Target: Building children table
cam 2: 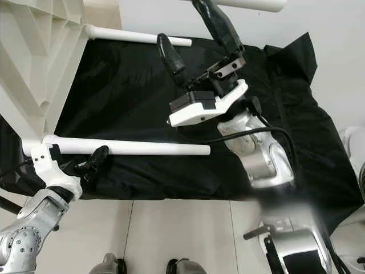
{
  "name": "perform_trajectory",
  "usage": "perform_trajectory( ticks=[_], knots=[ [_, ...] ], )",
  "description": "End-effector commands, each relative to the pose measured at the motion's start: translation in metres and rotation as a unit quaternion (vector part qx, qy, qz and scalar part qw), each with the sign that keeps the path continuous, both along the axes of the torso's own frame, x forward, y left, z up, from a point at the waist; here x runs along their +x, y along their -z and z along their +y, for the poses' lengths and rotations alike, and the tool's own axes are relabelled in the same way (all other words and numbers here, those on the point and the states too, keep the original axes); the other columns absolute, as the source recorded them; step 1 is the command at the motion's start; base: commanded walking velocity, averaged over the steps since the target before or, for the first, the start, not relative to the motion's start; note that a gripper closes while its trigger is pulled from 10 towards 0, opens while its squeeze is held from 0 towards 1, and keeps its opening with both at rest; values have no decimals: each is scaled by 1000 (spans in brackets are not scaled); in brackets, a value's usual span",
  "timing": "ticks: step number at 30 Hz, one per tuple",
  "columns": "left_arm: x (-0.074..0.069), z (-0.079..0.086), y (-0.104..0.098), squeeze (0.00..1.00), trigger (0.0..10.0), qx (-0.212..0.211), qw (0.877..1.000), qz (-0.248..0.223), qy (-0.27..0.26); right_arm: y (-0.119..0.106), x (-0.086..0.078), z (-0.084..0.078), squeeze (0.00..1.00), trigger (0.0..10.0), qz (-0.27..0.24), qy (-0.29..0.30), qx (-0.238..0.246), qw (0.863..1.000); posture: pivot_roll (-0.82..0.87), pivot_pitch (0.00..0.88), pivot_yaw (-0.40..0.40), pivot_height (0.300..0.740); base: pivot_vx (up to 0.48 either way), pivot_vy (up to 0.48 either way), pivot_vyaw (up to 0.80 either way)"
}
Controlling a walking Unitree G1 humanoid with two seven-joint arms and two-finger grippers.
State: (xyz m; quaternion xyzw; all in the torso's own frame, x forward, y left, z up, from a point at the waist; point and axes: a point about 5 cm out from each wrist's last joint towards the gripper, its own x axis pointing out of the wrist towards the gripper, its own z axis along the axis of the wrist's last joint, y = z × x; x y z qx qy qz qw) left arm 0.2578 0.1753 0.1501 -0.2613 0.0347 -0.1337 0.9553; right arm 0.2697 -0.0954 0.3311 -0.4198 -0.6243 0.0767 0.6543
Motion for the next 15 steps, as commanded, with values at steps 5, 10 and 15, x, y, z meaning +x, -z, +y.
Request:
perform_trajectory(
  ticks=[5,10,15],
  knots=[
    [-2,-5,1,0,10000,-11,999,-23,45,-13,-1,13,0,10000,4,-30,-33,999,47,152,-70,740,0,0,0],
    [-2,-6,2,0,10000,-12,999,-24,44,-18,-1,15,0,10000,-4,-31,-41,999,48,150,-74,740,0,0,0],
    [-2,-7,2,0,10000,-14,999,-24,42,-29,-3,25,0,10000,-7,-42,-62,997,44,148,-72,740,0,0,0]
  ],
)
